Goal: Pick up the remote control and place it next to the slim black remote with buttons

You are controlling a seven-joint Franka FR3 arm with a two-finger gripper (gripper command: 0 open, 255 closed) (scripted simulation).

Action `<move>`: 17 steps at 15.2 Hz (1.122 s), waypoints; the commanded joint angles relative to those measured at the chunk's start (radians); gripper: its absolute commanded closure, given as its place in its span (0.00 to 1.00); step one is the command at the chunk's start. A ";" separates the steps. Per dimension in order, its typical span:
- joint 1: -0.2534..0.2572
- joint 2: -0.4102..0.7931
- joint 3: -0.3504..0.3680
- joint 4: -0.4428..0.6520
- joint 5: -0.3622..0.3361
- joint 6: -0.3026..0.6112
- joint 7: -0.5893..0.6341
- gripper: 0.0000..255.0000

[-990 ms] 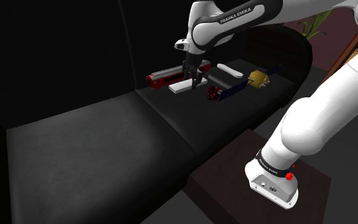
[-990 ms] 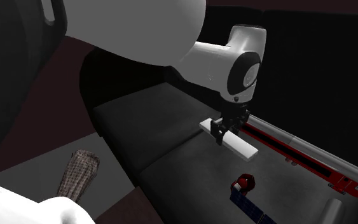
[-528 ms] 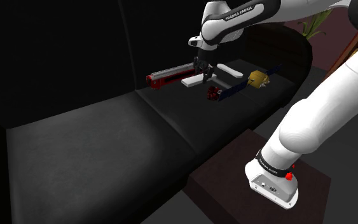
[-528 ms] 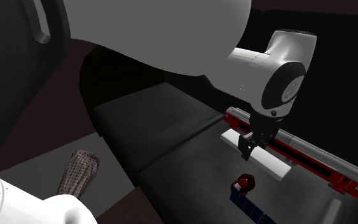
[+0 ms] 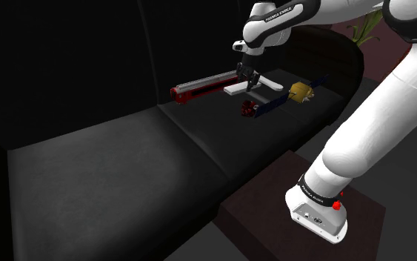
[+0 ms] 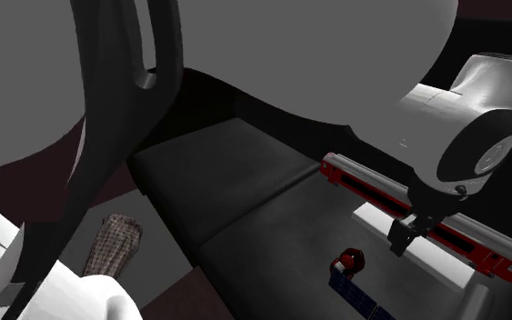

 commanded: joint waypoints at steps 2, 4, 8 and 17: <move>-0.002 0.027 -0.005 -0.011 0.007 0.038 -0.012 1.00; -0.002 0.041 -0.006 -0.025 0.011 0.065 -0.014 1.00; -0.002 0.070 -0.008 -0.051 0.019 0.120 -0.020 1.00; -0.003 0.114 -0.009 -0.081 0.034 0.192 -0.031 1.00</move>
